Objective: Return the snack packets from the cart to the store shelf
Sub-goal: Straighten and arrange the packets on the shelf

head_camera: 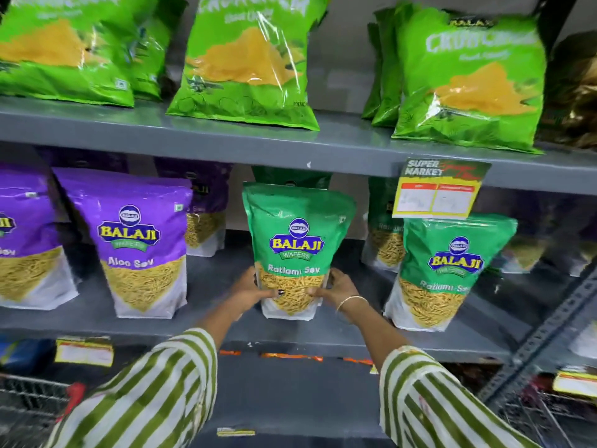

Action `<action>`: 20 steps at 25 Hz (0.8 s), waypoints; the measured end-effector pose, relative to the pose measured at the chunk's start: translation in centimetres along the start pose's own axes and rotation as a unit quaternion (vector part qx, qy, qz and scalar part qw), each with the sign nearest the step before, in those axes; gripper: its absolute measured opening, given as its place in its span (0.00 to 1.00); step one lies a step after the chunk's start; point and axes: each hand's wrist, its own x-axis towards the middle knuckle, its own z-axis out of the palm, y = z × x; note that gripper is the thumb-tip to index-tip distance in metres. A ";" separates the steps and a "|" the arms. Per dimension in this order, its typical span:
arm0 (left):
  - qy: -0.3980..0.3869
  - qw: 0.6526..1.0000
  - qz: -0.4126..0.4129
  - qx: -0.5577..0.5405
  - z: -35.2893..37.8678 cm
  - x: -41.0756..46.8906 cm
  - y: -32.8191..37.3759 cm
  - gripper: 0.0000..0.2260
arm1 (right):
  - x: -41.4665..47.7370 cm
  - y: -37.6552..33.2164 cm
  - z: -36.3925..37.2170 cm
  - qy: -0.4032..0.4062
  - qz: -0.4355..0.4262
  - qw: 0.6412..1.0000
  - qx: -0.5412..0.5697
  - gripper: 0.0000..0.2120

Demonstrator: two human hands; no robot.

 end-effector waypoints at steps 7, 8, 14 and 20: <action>0.043 0.998 -0.008 0.037 2.2 -0.8 -0.2 0.32 | -2.0 0.1 -1.9 -0.022 0.005 0.998 -0.065 0.25; 0.048 0.998 -0.006 0.039 2.4 -1.1 0.1 0.30 | -1.9 0.4 -1.8 -0.021 0.008 0.997 -0.077 0.26; 0.061 0.995 0.005 0.078 1.5 -0.9 0.4 0.27 | -2.1 0.1 -0.3 0.011 0.000 0.996 -0.093 0.26; 0.036 0.999 0.019 0.035 1.1 -0.8 0.3 0.25 | -2.3 -0.4 0.0 0.006 0.003 0.997 -0.080 0.23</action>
